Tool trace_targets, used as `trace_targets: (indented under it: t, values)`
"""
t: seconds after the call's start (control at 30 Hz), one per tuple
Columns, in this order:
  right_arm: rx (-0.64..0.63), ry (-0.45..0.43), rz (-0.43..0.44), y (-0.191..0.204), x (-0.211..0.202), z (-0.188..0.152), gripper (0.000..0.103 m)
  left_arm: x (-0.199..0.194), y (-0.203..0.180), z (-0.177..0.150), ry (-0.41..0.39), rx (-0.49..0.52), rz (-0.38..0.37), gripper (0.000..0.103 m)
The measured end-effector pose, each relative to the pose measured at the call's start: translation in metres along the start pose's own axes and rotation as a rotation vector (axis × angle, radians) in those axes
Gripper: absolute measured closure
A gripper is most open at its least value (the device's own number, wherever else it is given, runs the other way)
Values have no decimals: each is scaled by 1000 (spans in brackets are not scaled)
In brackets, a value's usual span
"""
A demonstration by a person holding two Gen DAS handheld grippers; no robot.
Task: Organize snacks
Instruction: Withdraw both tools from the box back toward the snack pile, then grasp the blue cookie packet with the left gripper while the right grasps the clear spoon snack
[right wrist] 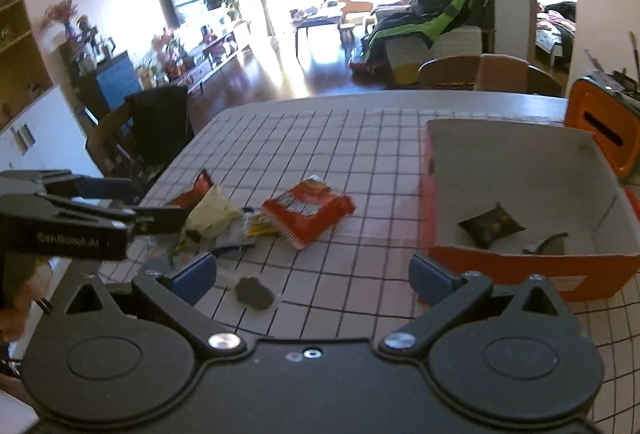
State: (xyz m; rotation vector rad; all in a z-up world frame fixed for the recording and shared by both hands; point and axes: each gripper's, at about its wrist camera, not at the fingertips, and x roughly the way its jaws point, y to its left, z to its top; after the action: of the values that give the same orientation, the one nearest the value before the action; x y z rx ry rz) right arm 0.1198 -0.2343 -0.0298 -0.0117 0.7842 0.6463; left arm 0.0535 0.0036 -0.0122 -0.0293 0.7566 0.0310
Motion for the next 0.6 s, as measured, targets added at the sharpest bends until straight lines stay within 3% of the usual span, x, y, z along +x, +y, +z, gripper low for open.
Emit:
trace_targets:
  t: [0.37, 0.6]
  values:
    - [-149, 155, 48, 39, 63, -18, 2, 18, 69, -47, 122, -142, 72, 16]
    - [-240, 241, 77, 56, 113, -23, 9, 43, 104, -63, 179, -253, 164, 16]
